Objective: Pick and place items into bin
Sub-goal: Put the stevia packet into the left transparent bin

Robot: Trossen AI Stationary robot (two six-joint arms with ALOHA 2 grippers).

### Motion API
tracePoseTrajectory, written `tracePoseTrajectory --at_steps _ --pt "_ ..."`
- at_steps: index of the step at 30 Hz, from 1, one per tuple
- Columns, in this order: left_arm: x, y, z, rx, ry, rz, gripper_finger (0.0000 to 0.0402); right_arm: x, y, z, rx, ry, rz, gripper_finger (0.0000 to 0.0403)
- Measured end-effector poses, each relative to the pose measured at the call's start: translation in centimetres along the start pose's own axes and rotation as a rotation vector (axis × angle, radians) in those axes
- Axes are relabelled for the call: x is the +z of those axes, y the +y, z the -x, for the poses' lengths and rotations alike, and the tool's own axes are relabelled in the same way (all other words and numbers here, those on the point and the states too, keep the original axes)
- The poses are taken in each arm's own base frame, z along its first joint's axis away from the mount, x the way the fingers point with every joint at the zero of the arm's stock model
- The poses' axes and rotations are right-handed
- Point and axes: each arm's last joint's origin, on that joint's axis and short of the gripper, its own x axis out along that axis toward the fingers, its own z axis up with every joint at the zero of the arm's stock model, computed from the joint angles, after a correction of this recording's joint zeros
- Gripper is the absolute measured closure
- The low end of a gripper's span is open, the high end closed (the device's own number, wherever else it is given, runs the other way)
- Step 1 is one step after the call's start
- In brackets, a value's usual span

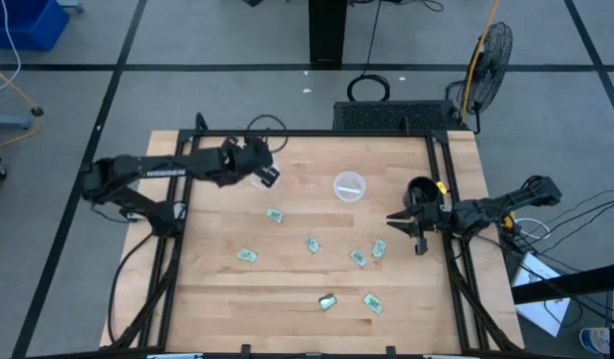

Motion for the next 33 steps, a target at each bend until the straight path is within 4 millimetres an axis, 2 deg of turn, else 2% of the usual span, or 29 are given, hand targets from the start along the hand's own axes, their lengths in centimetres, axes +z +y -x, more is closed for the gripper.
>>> tracePoseTrajectory --at_steps 4,15,24,33 --pt "-0.8 0.6 -2.6 0.012 0.094 -0.013 0.0400 0.0 0.0 0.0 -0.001 0.001 0.006 0.0332" --pt "-2.4 -0.7 -8.4 -0.097 0.287 -0.073 0.0400 -0.2 0.0 -0.1 -0.002 0.018 0.013 0.0332" --pt "-3.6 -1.5 -10.6 -0.089 0.353 -0.062 0.0400 -0.2 0.0 -0.1 -0.002 0.025 0.015 0.0332" --pt "-3.9 -1.7 -11.0 -0.086 0.371 -0.044 0.0388 -0.3 0.0 -0.1 0.001 0.030 0.017 0.0332"
